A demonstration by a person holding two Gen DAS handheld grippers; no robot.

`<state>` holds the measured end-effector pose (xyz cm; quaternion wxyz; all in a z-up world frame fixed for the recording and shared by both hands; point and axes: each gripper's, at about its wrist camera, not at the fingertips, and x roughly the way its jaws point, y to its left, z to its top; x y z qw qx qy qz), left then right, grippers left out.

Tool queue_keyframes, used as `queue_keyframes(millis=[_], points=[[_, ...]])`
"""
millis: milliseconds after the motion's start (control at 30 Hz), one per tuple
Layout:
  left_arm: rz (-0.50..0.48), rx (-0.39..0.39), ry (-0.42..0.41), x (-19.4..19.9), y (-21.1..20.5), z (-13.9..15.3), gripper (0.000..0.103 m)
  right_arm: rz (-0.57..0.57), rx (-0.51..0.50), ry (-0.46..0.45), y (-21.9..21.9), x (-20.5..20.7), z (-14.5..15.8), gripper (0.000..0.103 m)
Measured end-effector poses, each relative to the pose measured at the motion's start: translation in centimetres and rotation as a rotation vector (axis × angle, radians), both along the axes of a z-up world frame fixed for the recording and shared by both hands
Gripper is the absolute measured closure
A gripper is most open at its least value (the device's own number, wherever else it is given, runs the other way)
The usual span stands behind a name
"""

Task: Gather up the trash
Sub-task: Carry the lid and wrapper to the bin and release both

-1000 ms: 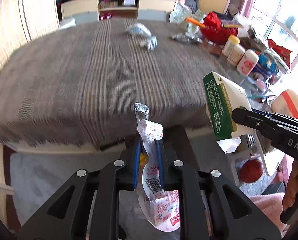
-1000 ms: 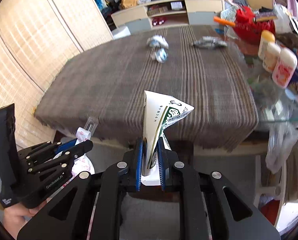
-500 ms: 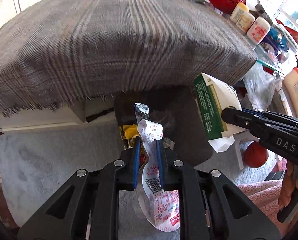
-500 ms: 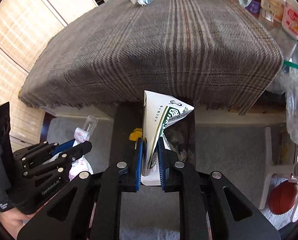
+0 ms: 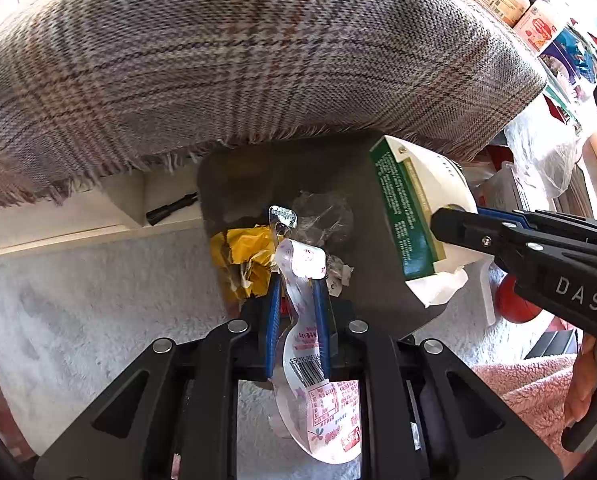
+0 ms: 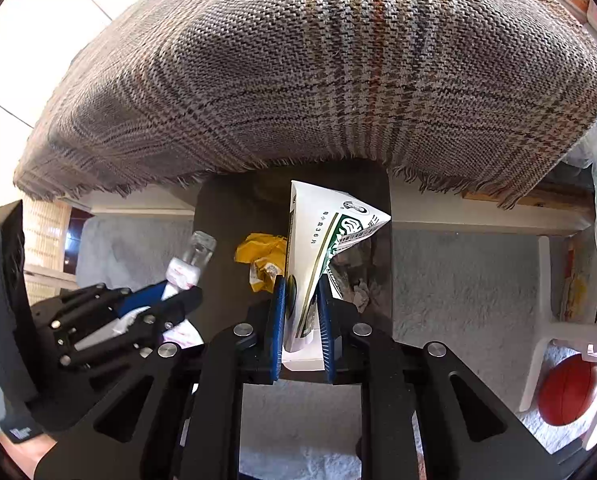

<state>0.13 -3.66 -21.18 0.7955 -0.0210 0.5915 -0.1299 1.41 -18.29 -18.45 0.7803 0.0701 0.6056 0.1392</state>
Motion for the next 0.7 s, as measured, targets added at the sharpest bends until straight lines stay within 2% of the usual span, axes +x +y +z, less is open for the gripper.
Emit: queue_keyframes(millis=[167,200,233,267,300,467,600,700], points=[[-0.003,0.0,-0.002,0.6,-0.5,0.1,0.086,-0.014,-0.01,0.003,0.4,0.6,-0.1,0.084],[0.002,-0.004,0.004,0.8,-0.5,0.1,0.071,-0.015,-0.023,0.001,0.4,0.6,-0.2,0.084],[0.005,-0.01,0.009,0.8,-0.4,0.1,0.055,-0.017,-0.037,-0.002,0.6,0.8,-0.2,0.077],[0.006,-0.015,0.005,0.9,-0.4,0.2,0.053,-0.02,-0.043,-0.005,0.5,0.8,-0.1,0.068],[0.004,-0.009,0.0,0.9,-0.4,0.3,0.052,-0.025,-0.038,-0.008,0.4,0.8,-0.1,0.046],[0.013,0.032,-0.027,0.6,-0.1,1.0,0.05,-0.049,-0.04,-0.059,-0.8,0.5,1.3,0.043],[0.007,0.036,-0.052,0.2,0.4,1.7,0.036,-0.069,-0.039,-0.088,-1.8,0.3,2.0,0.025],[0.016,0.011,-0.06,-0.1,0.5,2.7,0.026,-0.063,-0.036,-0.099,-2.0,0.1,2.5,0.011]])
